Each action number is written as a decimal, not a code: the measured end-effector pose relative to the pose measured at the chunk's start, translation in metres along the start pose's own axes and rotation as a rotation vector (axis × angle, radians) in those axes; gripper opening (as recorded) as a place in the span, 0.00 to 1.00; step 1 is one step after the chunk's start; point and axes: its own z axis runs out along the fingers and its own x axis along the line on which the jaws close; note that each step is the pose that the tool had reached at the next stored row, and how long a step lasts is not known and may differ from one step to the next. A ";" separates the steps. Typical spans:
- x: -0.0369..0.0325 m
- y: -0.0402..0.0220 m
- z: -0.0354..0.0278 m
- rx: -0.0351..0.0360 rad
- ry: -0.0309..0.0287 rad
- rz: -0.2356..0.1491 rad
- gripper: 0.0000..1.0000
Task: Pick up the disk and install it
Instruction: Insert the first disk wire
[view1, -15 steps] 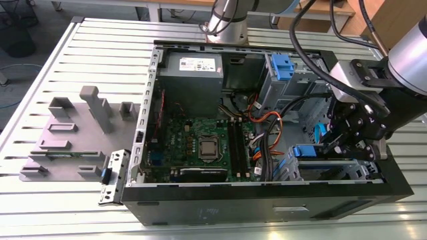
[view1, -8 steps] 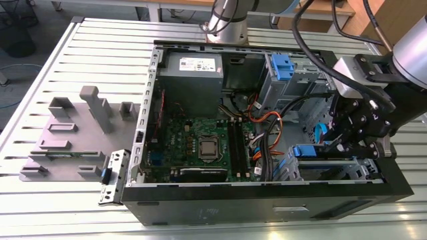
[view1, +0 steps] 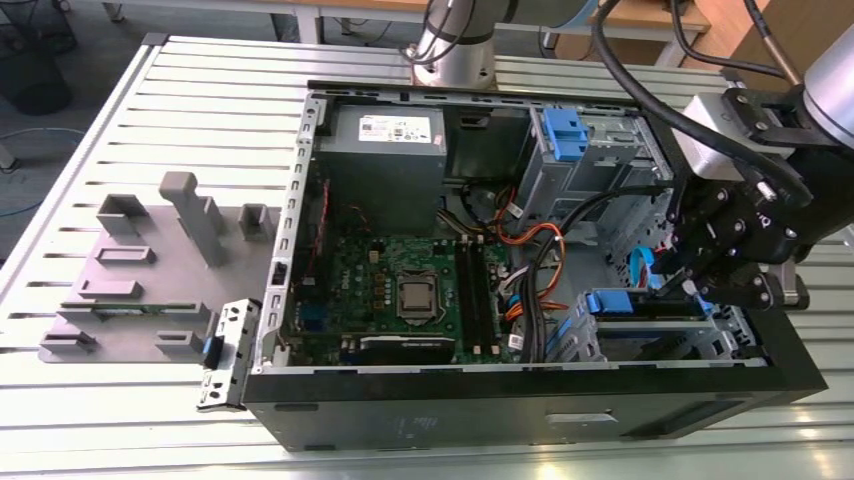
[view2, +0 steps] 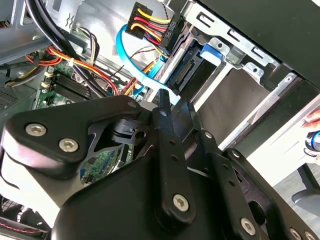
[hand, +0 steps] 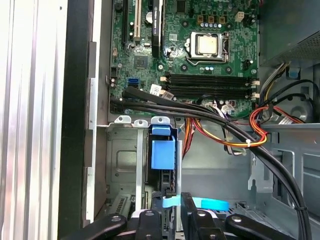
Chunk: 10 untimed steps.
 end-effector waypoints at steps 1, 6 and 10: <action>0.0001 -0.0002 -0.0001 0.0000 -0.0011 0.000 0.29; 0.0001 -0.0084 -0.0002 0.0000 -0.0024 0.000 0.29; 0.0001 -0.0153 -0.0003 0.0000 -0.0025 0.000 0.29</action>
